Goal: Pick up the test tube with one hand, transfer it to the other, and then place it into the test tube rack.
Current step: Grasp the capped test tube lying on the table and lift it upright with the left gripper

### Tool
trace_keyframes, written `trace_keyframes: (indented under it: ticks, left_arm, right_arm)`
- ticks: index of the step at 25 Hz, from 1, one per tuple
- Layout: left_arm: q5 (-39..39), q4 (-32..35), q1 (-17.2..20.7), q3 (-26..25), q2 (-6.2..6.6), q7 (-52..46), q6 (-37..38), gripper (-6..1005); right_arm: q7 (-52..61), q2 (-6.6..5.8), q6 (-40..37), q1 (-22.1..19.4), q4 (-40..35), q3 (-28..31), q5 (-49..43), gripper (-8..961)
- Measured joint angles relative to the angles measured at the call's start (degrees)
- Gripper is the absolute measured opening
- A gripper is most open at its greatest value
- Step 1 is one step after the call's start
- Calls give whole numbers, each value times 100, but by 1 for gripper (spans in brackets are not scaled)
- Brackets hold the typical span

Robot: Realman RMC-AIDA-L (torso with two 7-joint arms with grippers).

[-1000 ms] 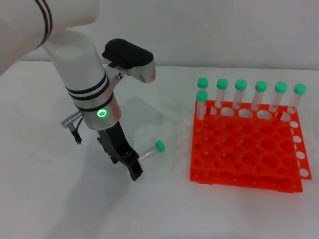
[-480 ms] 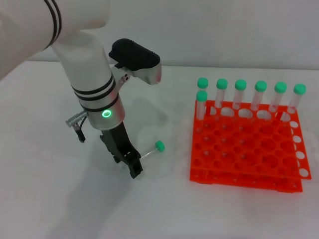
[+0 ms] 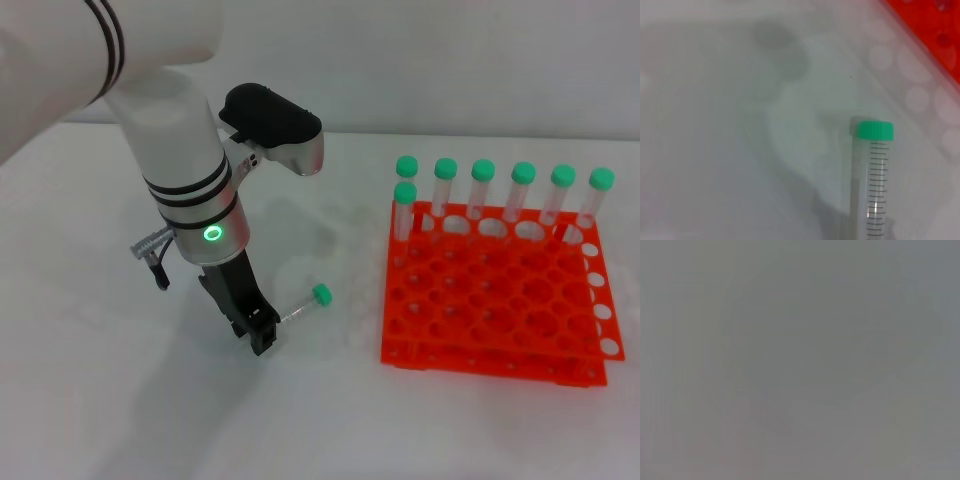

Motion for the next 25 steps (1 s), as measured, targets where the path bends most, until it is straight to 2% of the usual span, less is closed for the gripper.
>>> trace_keyframes:
  ticks: [7, 20, 25]
  left_arm:
    - [32, 16, 33, 0, 0, 0, -20, 324]
    - [-65, 12, 51, -11, 12, 38, -68, 221]
    - [-352, -73, 19, -10, 49, 74, -196, 184]
  right_arm:
    - [5, 0, 1, -14, 0, 0, 0, 839]
    - [23, 0, 4, -60, 0, 0, 0, 839]
    - [35, 0, 13, -77, 0, 7, 0, 839]
